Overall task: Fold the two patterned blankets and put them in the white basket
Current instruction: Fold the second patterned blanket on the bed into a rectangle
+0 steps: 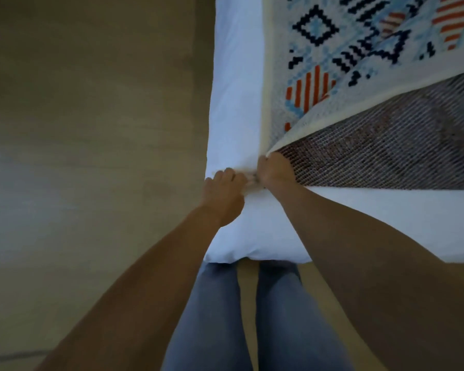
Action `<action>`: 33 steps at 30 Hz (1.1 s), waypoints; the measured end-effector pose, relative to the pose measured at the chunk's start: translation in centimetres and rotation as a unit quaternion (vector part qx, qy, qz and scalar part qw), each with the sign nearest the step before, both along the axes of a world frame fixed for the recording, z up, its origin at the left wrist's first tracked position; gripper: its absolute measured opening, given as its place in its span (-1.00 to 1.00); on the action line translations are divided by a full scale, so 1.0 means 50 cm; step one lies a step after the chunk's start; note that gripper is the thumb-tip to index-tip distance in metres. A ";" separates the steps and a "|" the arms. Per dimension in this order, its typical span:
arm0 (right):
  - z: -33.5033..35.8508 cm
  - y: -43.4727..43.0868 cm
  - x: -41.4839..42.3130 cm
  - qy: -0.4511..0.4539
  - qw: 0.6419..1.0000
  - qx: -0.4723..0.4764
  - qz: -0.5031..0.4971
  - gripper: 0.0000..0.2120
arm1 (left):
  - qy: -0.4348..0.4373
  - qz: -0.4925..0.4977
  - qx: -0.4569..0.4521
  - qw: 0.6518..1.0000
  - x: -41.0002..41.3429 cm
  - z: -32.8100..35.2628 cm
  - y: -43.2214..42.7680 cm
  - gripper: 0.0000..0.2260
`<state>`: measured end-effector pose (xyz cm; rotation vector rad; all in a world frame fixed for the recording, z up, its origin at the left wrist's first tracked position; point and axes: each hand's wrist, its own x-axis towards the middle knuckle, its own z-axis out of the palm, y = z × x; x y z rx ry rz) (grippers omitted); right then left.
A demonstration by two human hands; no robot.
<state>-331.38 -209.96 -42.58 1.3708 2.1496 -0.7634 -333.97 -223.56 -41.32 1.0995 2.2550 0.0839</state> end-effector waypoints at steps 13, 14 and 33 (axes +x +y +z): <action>0.010 -0.026 0.088 0.204 0.964 -0.053 -0.164 -0.78 | -0.026 -0.022 -0.114 0.993 0.011 -0.034 0.025 -0.71; 0.012 -0.026 0.092 0.199 0.968 -0.049 -0.145 -0.76 | -0.042 -0.016 -0.131 0.990 0.003 -0.032 0.018 -0.72; 0.092 0.107 -0.035 0.212 0.958 0.021 -0.190 -0.71 | 0.048 -0.203 -0.072 0.975 -0.219 0.162 0.295 -0.65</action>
